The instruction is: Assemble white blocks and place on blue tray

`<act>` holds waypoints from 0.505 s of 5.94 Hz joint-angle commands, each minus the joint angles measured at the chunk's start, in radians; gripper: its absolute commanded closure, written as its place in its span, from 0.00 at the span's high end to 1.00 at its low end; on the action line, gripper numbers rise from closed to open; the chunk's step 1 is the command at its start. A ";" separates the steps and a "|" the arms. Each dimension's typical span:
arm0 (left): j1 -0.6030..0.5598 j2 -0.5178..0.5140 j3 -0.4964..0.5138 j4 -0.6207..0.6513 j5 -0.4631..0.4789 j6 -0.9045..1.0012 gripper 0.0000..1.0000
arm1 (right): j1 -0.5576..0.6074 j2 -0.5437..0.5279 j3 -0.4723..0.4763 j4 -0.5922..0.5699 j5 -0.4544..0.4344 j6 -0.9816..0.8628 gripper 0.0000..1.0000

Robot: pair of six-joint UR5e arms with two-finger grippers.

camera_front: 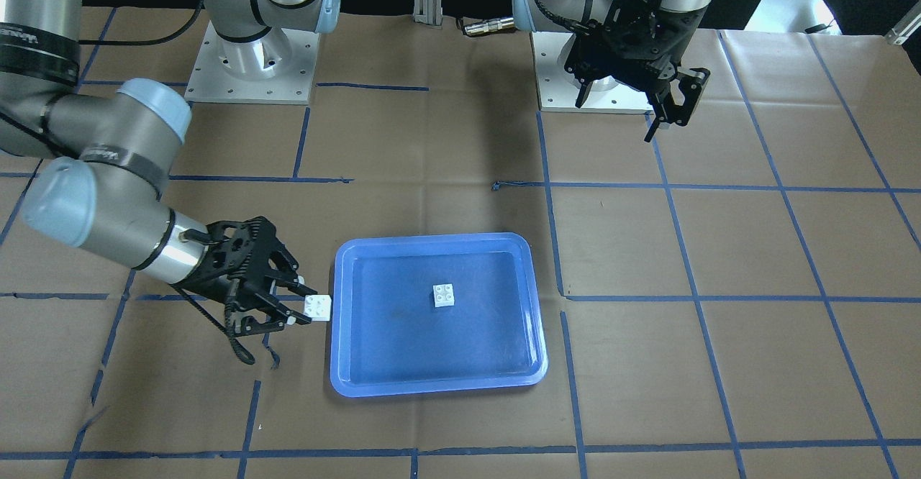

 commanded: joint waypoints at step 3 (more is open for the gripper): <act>0.006 0.009 -0.003 0.089 0.001 -0.643 0.99 | 0.164 0.117 0.173 -0.480 0.000 0.193 0.32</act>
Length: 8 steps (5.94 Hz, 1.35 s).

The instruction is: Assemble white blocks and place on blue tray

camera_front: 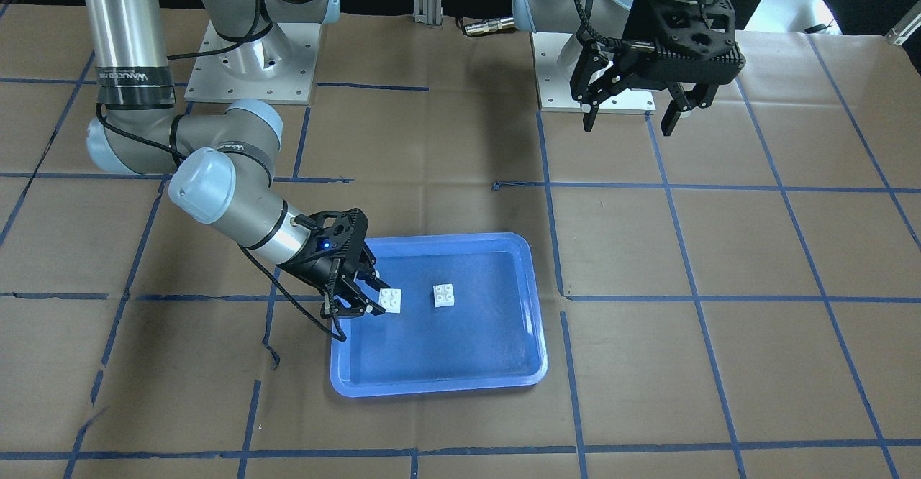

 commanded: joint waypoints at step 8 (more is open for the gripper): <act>0.003 -0.001 0.041 -0.048 0.001 -0.121 0.99 | 0.077 0.102 0.010 -0.113 0.001 -0.001 0.33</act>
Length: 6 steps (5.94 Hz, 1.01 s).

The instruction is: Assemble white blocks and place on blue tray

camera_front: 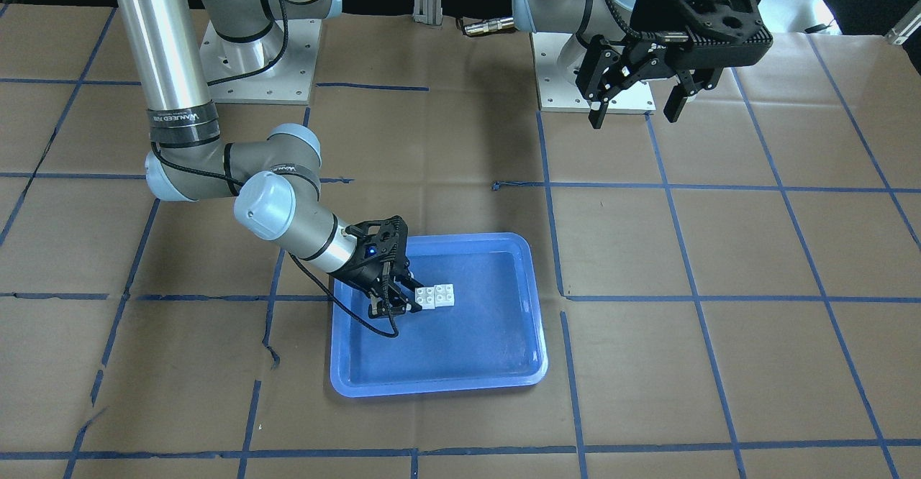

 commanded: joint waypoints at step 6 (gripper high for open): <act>-0.001 -0.001 0.011 -0.012 0.001 0.011 0.99 | 0.001 0.000 0.015 0.002 0.000 0.008 0.35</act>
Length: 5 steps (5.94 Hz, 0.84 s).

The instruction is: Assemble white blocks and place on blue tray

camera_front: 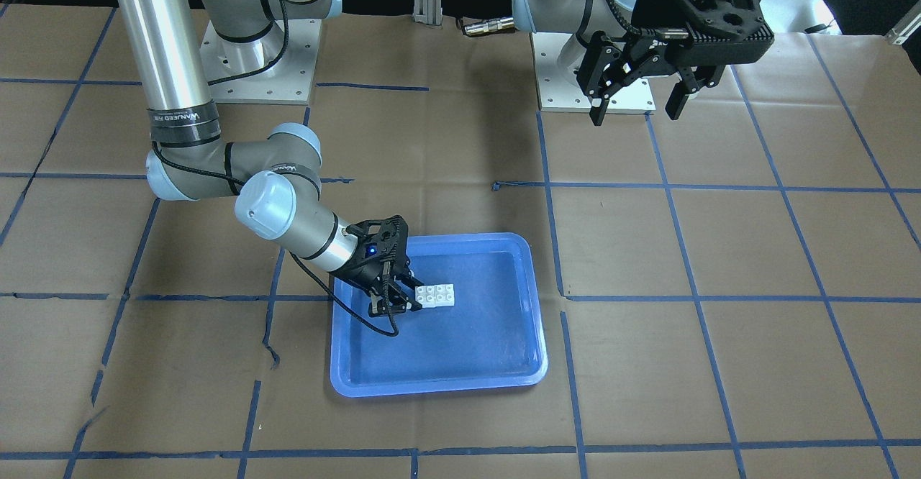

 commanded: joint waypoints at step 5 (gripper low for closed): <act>0.000 0.000 0.017 -0.053 -0.002 0.012 0.99 | 0.000 0.000 0.006 -0.009 0.003 -0.006 0.39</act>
